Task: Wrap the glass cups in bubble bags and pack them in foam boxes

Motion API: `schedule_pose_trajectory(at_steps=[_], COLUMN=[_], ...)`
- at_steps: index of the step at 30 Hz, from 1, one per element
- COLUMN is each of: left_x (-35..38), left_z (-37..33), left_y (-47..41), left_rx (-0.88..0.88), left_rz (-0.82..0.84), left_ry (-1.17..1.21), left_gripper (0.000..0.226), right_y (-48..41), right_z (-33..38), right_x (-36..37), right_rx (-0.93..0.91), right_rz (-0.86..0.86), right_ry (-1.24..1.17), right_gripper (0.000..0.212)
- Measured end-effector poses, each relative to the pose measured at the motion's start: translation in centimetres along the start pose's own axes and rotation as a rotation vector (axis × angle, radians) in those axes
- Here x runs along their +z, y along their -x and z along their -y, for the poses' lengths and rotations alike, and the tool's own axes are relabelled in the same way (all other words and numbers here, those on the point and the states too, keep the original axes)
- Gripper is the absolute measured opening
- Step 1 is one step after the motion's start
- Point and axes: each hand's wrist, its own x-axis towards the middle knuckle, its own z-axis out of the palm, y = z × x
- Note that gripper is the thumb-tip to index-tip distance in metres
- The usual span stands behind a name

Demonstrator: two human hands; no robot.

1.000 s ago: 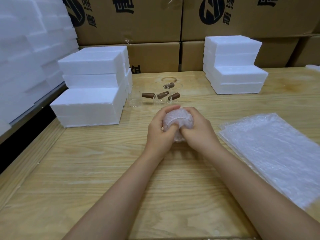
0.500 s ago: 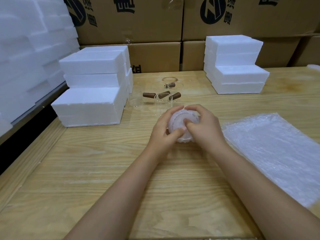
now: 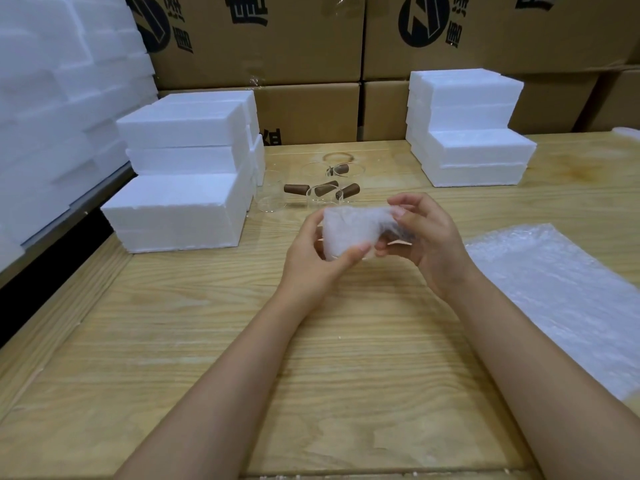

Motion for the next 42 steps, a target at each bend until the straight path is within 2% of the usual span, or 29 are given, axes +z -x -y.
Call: schedule_pose_trajectory(at_steps=[3,5,8,12,16,21,25,30,36,39,42], left_x=[-0.4,-0.8,-1.2,-1.5,-2.0,-3.2,-4.9,-5.9,-6.4,-6.3,-6.2], left_z=[-0.1,-0.4,-0.7,-0.4,-0.2,-0.2,0.5,1.3,1.6,1.8,1.9], left_y=[-0.2,-0.3,-0.6,-0.4,-0.3,-0.6,-1.1,-1.6,-2.1,-2.2,-2.2], left_rx=[-0.061,-0.091,-0.195,-0.135,-0.034,-0.025,-0.029,-0.087,-0.129,-0.141,-0.138], left_rz=[0.007,0.042,0.071,0.125,0.134,0.109,0.063,-0.008,-0.047,-0.089,-0.151], left_ry=[0.095,0.188,0.282,0.332,0.245,0.150,0.071,-0.015,-0.197,-0.291,-0.345], left_gripper=[0.069,0.059,0.056,0.035,0.057,0.077,0.072,0.073,0.071,0.069,0.065], right_y=[-0.1,-0.3,-0.4,-0.6,-0.5,-0.4,-0.3,-1.1,-2.2,-2.7,-3.0], right_z=[-0.6,-0.8,-1.0,-1.3,-1.4,-2.2,-3.1,-3.9,-5.3,-5.5,-5.6], right_x=[0.2,0.3,0.1,0.5,0.7,1.7,3.1,4.6,6.5,7.5,8.3], right_rx=[-0.084,-0.091,-0.075,-0.075,-0.083,-0.061,0.006,0.083,0.182,0.137,0.066], right_rz=[-0.017,-0.068,-0.120,-0.133,-0.110,-0.105,-0.054,-0.079,-0.014,0.037,0.080], right_ry=[0.032,0.021,-0.034,-0.071,-0.102,-0.119,-0.111,-0.127,0.106,0.263,0.385], right_gripper=[0.004,0.003,0.004,0.002,0.003,0.011,0.023,0.030,0.041,0.046,0.040])
